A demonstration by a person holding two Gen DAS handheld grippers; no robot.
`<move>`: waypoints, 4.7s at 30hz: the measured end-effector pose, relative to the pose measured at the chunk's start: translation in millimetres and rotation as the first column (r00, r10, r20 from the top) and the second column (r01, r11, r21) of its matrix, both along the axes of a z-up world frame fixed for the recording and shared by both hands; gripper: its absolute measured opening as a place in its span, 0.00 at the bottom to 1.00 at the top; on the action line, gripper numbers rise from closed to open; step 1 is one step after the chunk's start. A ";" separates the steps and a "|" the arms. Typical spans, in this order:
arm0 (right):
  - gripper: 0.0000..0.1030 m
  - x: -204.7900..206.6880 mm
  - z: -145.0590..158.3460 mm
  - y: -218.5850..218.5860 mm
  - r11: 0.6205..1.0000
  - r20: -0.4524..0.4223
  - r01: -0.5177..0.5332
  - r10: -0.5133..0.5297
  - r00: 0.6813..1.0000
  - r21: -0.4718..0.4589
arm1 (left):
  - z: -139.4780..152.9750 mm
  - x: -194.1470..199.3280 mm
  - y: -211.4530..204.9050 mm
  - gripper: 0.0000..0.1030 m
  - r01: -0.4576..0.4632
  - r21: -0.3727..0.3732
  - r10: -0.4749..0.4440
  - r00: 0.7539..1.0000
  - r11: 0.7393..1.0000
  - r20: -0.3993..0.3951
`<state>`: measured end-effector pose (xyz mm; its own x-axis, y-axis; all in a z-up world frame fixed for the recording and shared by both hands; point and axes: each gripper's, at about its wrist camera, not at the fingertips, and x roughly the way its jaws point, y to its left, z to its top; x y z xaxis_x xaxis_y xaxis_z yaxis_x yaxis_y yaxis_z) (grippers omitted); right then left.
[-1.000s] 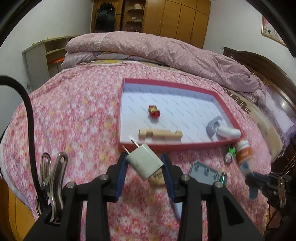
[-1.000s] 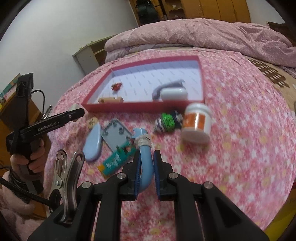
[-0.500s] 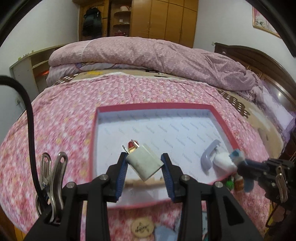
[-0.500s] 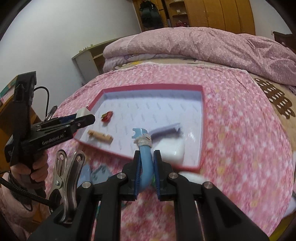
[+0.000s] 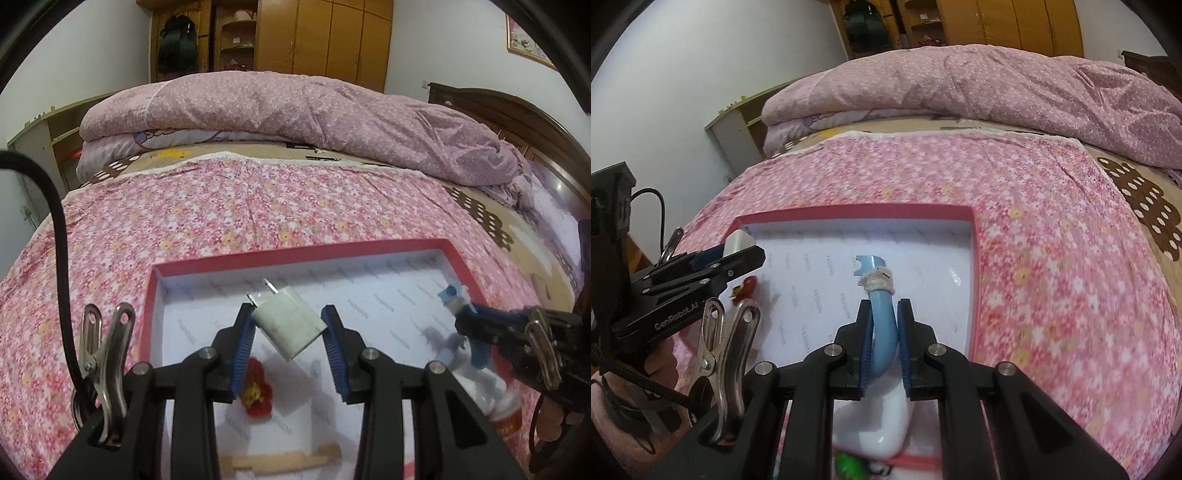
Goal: Organize rigid objects
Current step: 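Carry the plug adapter over the tray with the left tool while the right tool carries the blue hook, then open the left tool to drop the plug adapter in the tray while the right tool releases the hook, then withdraw both open tools from the tray toward the remaining objects, then close the left tool on the light blue teardrop tape dispenser while the right tool approaches the teal tube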
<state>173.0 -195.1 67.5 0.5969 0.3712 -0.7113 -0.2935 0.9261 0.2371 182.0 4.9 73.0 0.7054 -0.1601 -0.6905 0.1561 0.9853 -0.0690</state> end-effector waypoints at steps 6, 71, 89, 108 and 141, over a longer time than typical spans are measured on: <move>0.14 13.5 -7.3 0.3 1.000 -0.014 0.010 -0.010 1.000 -0.001 | -13.1 18.6 -2.4 0.38 -0.018 0.012 0.019 0.999 1.000 -0.035; 0.47 -121.7 11.5 13.0 0.998 0.054 -0.065 0.065 0.996 -0.007 | 5.4 -131.7 5.1 0.65 -0.050 0.006 0.050 0.998 0.999 -0.039; 0.47 -173.9 -32.6 21.4 0.997 -0.041 -0.078 0.079 0.996 0.030 | -37.7 -177.0 -9.1 0.65 -0.022 0.025 0.025 0.992 0.999 -0.124; 0.47 -177.0 -48.3 54.0 0.993 -0.072 -0.110 0.107 0.992 -0.039 | -56.6 -201.2 22.8 0.65 -0.081 0.138 0.097 0.989 0.987 -0.111; 0.58 -201.0 -58.1 26.5 0.980 0.007 -0.050 0.052 0.999 -0.195 | -65.8 -167.6 22.4 0.95 -0.051 0.084 0.053 0.998 0.995 -0.031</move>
<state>-28.0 -168.6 9.4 0.5895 0.2565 -0.7659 -0.3431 0.9380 0.0500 14.3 27.3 7.2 0.6880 -0.0645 -0.7229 0.1034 0.9946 0.0097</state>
